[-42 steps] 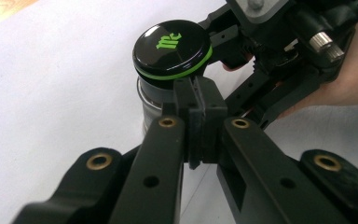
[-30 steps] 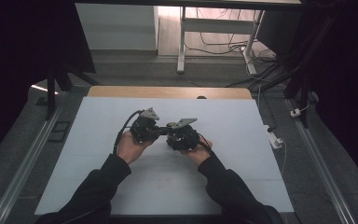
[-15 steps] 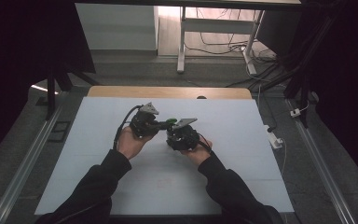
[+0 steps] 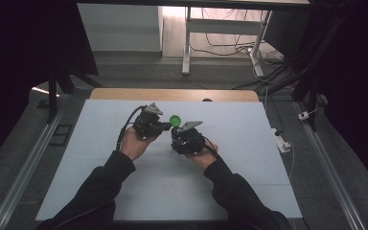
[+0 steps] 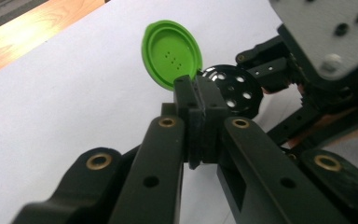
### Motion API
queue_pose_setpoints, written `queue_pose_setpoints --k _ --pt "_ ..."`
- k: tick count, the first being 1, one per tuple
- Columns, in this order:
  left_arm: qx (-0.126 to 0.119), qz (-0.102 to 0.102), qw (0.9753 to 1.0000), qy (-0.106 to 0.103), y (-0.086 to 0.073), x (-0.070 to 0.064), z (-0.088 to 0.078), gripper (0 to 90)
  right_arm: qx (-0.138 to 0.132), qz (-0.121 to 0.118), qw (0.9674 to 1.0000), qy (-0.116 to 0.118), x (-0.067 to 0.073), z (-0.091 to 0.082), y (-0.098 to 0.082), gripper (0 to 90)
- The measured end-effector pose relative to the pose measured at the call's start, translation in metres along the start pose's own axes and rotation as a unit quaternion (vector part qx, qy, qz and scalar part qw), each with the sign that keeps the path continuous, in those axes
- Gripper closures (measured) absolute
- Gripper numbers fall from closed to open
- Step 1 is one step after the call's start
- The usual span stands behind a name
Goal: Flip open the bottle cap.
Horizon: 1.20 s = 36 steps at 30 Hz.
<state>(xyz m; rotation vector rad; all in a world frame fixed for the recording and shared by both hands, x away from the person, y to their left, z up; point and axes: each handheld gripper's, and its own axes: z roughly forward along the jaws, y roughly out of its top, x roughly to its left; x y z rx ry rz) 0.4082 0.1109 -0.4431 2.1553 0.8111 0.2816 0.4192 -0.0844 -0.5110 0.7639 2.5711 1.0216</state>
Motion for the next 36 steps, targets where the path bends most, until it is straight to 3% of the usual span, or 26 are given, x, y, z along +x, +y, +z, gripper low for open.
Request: queue_pose_setpoints --k 5,15,21,36 --pt "0.000 0.003 1.0000 -0.008 -0.002 -0.001 -0.003 83.6 0.001 -0.003 1.0000 -0.002 0.001 0.000 0.001 50.8" --pt "0.004 -0.002 1.0000 -0.006 -0.014 -0.001 -0.016 69.1 0.003 -0.003 1.0000 -0.003 0.004 -0.005 0.003 36.2" --pt "0.004 -0.013 0.9999 -0.001 -0.025 -0.001 -0.025 59.8 0.000 -0.002 1.0000 -0.001 0.007 -0.013 0.004 31.7" --pt "-0.001 -0.030 0.9994 -0.016 -0.042 -0.012 -0.041 33.8 -0.011 0.018 0.9996 0.020 0.013 -0.039 0.002 23.4"
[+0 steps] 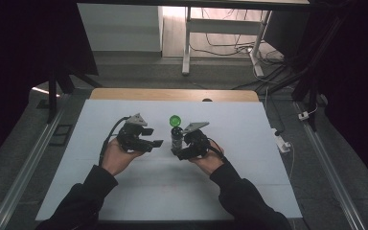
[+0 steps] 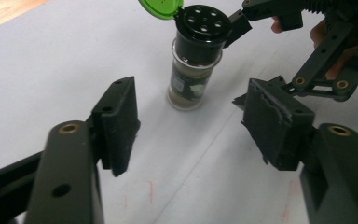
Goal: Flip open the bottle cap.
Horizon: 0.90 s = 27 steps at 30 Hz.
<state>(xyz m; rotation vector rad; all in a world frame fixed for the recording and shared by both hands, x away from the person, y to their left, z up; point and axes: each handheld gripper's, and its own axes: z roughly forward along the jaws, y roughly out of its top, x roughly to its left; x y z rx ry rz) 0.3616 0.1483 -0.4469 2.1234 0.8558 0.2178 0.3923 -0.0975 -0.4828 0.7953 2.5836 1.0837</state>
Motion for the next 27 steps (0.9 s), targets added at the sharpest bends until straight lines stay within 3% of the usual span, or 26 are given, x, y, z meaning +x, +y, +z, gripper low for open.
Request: queue_pose_setpoints --k 5,10,16,20,27 --pt "0.001 -0.002 1.0000 -0.002 -0.007 -0.005 -0.005 24.1 -0.005 0.015 0.9998 0.015 0.003 -0.010 -0.003 20.4" --pt "0.001 -0.002 0.9999 -0.010 -0.016 -0.010 -0.013 18.4 0.010 0.025 0.9994 0.022 0.006 -0.017 -0.006 14.0" --pt "-0.002 -0.021 0.9997 -0.015 -0.029 -0.014 -0.025 15.0 0.018 0.027 0.9991 0.026 0.011 -0.027 -0.013 7.7" --pt "0.003 -0.023 0.9996 -0.014 -0.039 -0.018 -0.033 10.9 0.012 0.032 0.9991 0.023 0.015 -0.037 -0.018 2.2" --pt "-0.001 -0.027 0.9996 -0.012 -0.056 -0.024 -0.051 5.4 0.009 0.030 0.9993 0.022 0.019 -0.057 -0.030 0.8"
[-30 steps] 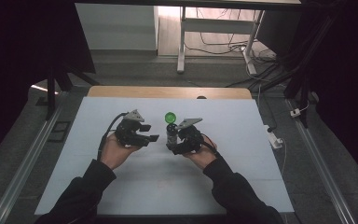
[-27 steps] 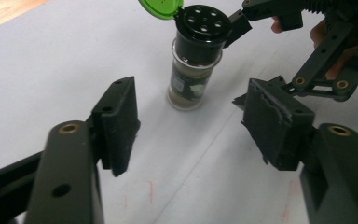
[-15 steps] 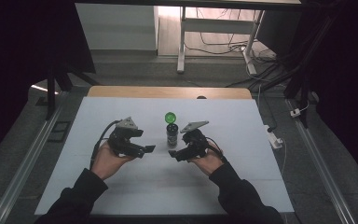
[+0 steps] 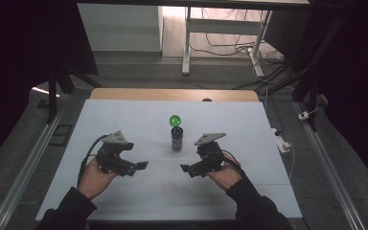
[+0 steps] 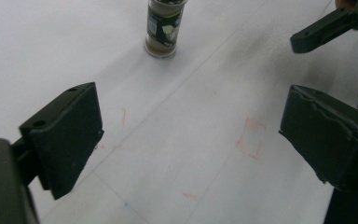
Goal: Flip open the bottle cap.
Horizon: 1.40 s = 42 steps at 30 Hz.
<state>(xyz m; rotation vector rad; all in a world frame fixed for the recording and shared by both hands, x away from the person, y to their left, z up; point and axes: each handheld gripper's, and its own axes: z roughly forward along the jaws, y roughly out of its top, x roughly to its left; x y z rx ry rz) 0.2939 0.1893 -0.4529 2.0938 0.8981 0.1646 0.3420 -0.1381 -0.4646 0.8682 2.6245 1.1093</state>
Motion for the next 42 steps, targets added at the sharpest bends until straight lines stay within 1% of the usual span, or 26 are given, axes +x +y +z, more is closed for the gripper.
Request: queue_pose_setpoints --k 3,7,11,14,20,22,26,28,31,37,42 --pt "-0.001 -0.002 1.0000 0.010 -0.008 -0.002 -0.008 2.7 -0.005 0.000 1.0000 0.003 0.001 -0.008 -0.005 0.3" --pt "-0.007 -0.015 0.9997 0.017 -0.019 -0.003 -0.018 0.2 -0.015 0.001 0.9999 -0.004 0.002 -0.020 -0.012 0.0" --pt "-0.015 -0.032 0.9992 0.019 -0.032 -0.004 -0.027 0.0 -0.024 0.004 0.9996 -0.013 0.002 -0.031 -0.021 0.0" --pt "-0.022 -0.035 0.9988 0.025 -0.040 -0.006 -0.035 0.0 -0.025 0.005 0.9995 -0.019 0.002 -0.039 -0.028 0.0" --pt "-0.034 -0.042 0.9978 0.037 -0.055 -0.009 -0.051 0.0 -0.032 0.023 0.9986 -0.034 -0.001 -0.058 -0.044 0.0" --pt "-0.038 -0.046 0.9974 0.041 -0.060 -0.009 -0.057 0.0 -0.038 0.030 0.9979 -0.042 -0.002 -0.065 -0.049 0.0" --pt "-0.045 -0.054 0.9966 0.042 -0.070 -0.011 -0.066 0.0 -0.047 0.040 0.9963 -0.060 -0.004 -0.080 -0.062 0.0" --pt "-0.045 -0.057 0.9963 0.044 -0.075 -0.011 -0.070 0.0 -0.048 0.044 0.9955 -0.069 -0.005 -0.087 -0.068 0.0" --pt "-0.045 -0.063 0.9956 0.051 -0.083 -0.011 -0.075 0.0 -0.053 0.055 0.9938 -0.081 -0.006 -0.096 -0.079 0.0" --pt "-0.050 -0.084 0.9932 0.063 -0.101 -0.009 -0.086 0.0 -0.053 0.082 0.9899 -0.103 -0.008 -0.108 -0.097 0.0" --pt "-0.048 -0.100 0.9912 0.072 -0.113 -0.007 -0.094 0.0 -0.053 0.095 0.9874 -0.115 -0.009 -0.117 -0.108 0.0"
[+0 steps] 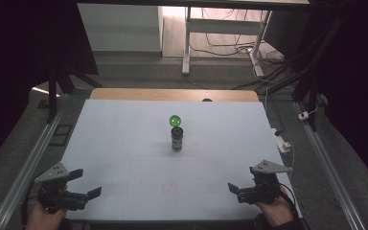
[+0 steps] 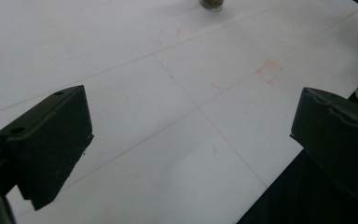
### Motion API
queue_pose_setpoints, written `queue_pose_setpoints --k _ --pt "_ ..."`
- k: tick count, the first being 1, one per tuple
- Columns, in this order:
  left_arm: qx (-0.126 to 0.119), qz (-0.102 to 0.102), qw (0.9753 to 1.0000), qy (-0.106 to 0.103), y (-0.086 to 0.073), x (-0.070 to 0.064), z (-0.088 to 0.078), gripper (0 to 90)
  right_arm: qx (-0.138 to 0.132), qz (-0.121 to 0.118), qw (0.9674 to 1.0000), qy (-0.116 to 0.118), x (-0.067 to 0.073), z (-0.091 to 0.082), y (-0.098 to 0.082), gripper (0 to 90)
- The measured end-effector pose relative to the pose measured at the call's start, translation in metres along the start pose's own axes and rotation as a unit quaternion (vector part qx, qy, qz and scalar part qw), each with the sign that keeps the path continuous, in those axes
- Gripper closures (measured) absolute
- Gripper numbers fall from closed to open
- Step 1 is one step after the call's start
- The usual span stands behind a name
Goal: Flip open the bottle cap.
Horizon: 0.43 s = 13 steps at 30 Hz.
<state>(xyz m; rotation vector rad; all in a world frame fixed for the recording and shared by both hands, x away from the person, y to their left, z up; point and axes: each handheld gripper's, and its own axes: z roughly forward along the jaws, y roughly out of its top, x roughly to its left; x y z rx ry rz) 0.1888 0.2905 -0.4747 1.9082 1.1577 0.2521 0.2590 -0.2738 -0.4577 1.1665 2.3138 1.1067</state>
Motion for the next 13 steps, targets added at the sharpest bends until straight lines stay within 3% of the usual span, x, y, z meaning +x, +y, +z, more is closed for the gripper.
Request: queue_pose_setpoints --k 8,13 --pt "0.027 0.006 0.9990 0.036 -0.010 -0.001 -0.005 0.0 0.012 0.018 0.9997 -0.014 -0.004 -0.011 -0.010 0.0" --pt "0.032 0.001 0.9987 0.039 -0.010 0.000 -0.004 0.0 0.018 0.022 0.9995 -0.017 -0.005 -0.012 -0.012 0.0"
